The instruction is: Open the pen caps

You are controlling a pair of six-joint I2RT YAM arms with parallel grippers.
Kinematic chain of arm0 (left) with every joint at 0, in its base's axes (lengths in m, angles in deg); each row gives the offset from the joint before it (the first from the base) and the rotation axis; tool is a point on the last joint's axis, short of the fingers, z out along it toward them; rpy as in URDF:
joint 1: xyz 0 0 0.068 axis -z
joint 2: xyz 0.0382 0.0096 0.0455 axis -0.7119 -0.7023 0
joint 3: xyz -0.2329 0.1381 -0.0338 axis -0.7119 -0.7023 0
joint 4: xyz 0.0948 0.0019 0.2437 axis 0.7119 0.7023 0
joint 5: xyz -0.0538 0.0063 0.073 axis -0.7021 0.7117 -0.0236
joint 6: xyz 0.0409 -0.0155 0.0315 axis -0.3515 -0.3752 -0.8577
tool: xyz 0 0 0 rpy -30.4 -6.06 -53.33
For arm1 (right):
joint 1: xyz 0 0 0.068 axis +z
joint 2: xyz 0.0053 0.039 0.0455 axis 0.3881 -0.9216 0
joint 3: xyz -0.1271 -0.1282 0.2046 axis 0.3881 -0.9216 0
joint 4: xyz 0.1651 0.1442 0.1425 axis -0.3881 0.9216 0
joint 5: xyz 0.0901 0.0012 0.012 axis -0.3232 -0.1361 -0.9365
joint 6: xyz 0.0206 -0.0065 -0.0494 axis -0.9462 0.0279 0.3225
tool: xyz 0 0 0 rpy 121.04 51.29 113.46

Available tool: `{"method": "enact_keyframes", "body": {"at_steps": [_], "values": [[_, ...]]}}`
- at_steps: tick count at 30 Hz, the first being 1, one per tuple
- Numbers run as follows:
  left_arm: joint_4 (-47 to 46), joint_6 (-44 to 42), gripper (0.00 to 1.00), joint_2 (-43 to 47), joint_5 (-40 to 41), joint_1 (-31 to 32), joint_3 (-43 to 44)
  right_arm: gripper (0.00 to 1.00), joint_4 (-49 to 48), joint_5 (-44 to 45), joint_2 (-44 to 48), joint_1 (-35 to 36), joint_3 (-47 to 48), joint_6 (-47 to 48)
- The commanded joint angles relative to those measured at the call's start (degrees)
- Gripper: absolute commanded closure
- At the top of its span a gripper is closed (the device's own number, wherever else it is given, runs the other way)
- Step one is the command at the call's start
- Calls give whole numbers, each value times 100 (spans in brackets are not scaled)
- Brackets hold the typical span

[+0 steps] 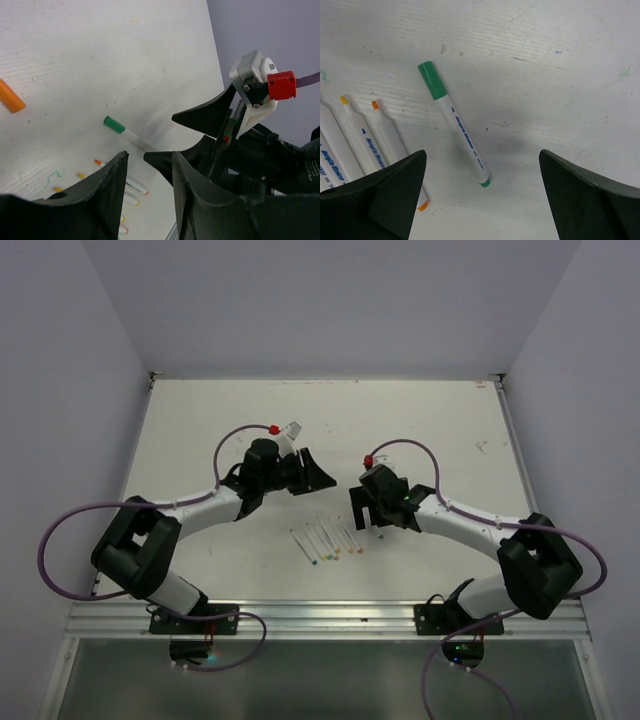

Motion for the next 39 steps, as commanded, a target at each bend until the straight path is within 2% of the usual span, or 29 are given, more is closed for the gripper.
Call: {"method": "enact_keyframes", "body": {"at_steps": [1,4,7,12,13,18,19,21,30,35,39], "values": [[-90,-151,56,188,-54,-89,-158,1,-156,-27,-15,-155,-19,-34],[-222,-98,56,205,-98,-89,-254,4,-156,-107,-261,-155,8,-69],[-345,-54,56,205,-125,-98,-369,21,-200,-247,-542,-164,25,-96],[-477,-19,59,117,-195,-98,-483,40,-454,-616,-815,-164,-71,-183],[-503,-1,59,100,-204,-107,-492,49,-542,-677,-824,-164,-141,-192],[-679,69,60,144,-204,-107,-650,71,-630,-757,-929,-146,-256,-184],[-705,87,60,135,-204,-107,-676,82,-587,-731,-929,-146,-265,-175],[-758,148,60,100,-265,-116,-703,98,-551,-626,-921,-146,-273,-166],[-978,298,60,3,-423,-116,-685,100,-420,-335,291,-137,-353,-123],[-1162,421,61,-67,-476,-116,-685,100,-534,-1088,968,-137,-326,88],[-1391,605,64,-138,-581,-107,-685,100,-648,-1644,1100,-94,-274,62]]}}
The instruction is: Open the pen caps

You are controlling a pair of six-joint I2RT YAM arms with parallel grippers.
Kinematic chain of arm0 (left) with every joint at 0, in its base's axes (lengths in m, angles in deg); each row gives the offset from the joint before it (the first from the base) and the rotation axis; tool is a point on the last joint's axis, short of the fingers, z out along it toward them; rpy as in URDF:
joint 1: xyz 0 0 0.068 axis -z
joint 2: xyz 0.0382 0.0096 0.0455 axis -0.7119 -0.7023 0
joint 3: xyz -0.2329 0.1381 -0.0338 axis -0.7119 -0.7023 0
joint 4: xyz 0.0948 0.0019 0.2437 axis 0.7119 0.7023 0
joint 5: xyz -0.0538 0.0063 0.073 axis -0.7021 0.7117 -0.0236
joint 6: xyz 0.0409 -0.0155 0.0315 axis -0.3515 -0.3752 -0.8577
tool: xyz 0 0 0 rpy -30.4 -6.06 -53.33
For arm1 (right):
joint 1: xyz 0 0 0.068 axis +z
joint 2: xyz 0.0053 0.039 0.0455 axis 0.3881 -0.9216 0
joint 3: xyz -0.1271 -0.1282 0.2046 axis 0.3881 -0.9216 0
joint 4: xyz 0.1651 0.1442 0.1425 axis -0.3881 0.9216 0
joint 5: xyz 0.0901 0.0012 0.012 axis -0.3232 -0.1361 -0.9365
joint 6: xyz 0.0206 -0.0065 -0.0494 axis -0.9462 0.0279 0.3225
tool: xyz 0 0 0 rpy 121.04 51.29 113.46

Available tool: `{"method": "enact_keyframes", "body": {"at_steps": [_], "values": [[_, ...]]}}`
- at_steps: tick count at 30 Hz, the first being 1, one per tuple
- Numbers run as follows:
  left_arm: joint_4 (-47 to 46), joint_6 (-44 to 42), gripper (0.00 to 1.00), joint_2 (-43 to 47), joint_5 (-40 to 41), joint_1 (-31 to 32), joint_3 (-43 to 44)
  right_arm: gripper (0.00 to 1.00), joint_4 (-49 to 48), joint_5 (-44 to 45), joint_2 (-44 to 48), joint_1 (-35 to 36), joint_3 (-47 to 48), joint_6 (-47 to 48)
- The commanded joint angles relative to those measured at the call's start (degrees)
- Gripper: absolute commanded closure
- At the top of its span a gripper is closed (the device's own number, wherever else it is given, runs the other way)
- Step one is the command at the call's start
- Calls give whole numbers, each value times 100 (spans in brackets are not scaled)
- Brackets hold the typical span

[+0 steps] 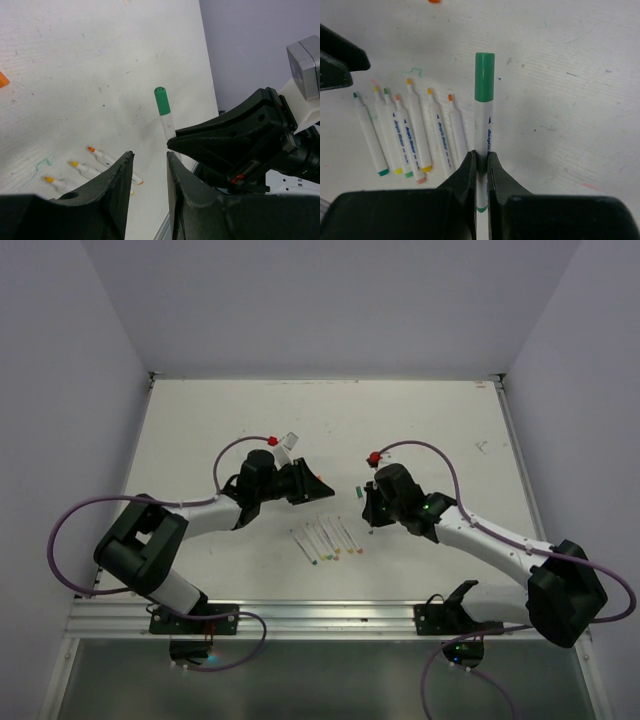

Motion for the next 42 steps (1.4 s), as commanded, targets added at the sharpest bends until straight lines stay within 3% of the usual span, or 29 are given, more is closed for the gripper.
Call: {"method": "enact_keyframes", "body": {"at_steps": [1,10,26,35,39,42], "values": [[-493,203,65,-42,-190,-33,-3,100,-237,-593,130,99,113,56],[-519,247,64,-50,-146,20,14,100,-597,-883,192,485,69,-173],[-528,239,60,-77,-85,117,14,100,-888,-628,-186,934,403,-357],[-396,168,48,-129,-6,117,67,100,-792,-628,-116,1004,491,-384],[-388,133,48,-130,-32,117,58,100,-774,-524,-133,1005,544,-366],[-423,151,56,-94,-50,117,14,100,-818,-462,-203,1013,579,-340]]}}
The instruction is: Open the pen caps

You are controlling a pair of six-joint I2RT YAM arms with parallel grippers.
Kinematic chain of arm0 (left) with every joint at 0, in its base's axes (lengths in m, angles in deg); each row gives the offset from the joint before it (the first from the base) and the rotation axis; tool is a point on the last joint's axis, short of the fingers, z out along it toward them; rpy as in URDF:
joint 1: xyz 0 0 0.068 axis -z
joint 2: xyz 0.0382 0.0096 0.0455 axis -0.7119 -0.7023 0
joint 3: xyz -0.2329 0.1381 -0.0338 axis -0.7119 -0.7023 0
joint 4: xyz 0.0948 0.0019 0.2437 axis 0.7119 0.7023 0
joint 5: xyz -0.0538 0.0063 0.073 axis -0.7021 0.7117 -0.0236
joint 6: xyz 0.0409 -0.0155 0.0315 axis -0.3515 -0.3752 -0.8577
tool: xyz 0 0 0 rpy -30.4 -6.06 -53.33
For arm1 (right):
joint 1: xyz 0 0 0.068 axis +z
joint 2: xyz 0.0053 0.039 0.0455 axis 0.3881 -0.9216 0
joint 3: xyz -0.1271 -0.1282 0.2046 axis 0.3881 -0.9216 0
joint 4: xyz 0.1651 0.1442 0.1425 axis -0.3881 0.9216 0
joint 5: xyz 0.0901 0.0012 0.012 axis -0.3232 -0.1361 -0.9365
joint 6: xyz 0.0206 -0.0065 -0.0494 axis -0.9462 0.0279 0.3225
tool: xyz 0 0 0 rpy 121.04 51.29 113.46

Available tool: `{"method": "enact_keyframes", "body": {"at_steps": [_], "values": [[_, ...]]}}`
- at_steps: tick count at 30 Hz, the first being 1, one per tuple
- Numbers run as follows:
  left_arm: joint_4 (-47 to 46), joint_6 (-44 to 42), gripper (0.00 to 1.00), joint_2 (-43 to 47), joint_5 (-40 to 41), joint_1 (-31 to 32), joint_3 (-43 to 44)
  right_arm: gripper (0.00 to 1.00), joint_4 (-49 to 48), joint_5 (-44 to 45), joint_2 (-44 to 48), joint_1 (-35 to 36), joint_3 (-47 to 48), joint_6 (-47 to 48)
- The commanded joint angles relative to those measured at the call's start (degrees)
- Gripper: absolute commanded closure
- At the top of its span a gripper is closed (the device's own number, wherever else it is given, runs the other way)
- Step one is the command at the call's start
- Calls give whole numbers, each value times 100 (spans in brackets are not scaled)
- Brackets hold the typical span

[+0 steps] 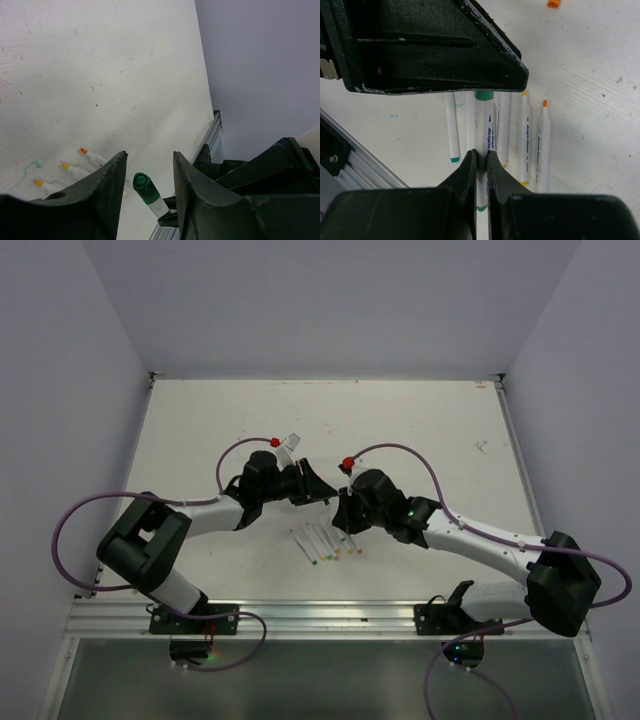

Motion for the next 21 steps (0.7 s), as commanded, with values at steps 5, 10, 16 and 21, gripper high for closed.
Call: {"method": "enact_keyframes", "body": {"at_steps": [5,10,16,21], "values": [[-244,-88,70,120,-74,23,-74,100,-210,247,-185,49,414,19],[-200,-88,70,164,-56,23,-82,100,-289,379,-229,41,387,-34],[-165,-114,99,156,-39,40,-21,100,-263,361,-238,41,379,-43],[212,-167,100,112,337,32,120,100,-219,343,-281,128,203,-122]]}}
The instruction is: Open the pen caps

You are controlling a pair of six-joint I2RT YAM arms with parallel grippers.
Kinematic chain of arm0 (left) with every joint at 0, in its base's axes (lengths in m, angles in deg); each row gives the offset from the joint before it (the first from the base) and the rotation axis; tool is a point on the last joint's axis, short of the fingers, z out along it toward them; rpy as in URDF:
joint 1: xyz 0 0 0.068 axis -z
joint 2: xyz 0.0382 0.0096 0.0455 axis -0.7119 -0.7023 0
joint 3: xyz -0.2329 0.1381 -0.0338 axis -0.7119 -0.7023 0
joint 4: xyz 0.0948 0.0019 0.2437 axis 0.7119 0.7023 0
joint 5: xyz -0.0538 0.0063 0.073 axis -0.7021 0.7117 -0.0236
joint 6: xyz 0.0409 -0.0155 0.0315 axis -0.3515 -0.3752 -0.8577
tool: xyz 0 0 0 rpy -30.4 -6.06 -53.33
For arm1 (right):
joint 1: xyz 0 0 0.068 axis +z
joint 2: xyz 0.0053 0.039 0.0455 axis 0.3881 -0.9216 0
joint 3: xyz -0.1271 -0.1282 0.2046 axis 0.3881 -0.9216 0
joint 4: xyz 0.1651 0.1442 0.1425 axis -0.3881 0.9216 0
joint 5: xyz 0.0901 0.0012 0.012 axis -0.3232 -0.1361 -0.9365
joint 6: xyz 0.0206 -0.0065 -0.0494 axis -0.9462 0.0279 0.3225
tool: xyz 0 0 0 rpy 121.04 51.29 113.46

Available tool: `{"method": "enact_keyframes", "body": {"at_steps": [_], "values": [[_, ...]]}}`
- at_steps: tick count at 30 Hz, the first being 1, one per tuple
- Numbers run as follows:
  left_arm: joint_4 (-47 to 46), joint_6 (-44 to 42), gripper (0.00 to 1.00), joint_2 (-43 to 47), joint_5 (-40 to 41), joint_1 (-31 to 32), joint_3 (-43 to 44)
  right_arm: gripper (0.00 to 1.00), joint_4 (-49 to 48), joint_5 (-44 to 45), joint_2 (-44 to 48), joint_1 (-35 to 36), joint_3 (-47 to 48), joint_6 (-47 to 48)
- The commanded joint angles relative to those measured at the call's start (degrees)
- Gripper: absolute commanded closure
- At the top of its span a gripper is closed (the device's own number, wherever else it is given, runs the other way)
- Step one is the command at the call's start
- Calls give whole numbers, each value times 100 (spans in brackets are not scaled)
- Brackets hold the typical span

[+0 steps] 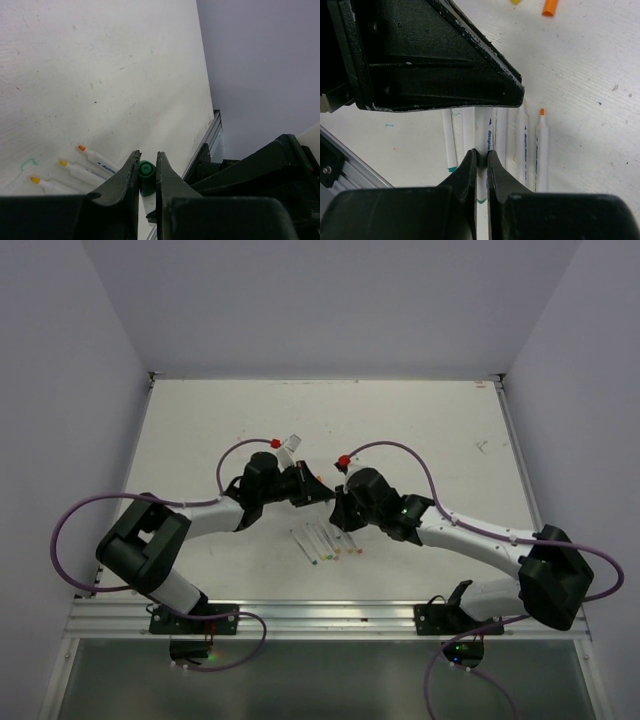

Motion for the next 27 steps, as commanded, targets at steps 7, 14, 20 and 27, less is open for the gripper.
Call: {"method": "enact_keyframes", "body": {"at_steps": [7,14,20,27], "values": [[1087,18,100,39,1256,-152,582,100,316,817,-403,816,-31,-119],[1353,-78,100,48,1390,-644,873,100,536,1177,-141,1133,-242,-269],[1705,-263,100,162,1574,-742,1110,100,870,1186,141,1221,-198,-181],[1643,-412,100,303,1530,-777,1225,100,1239,1879,422,1309,-216,-357]]}}
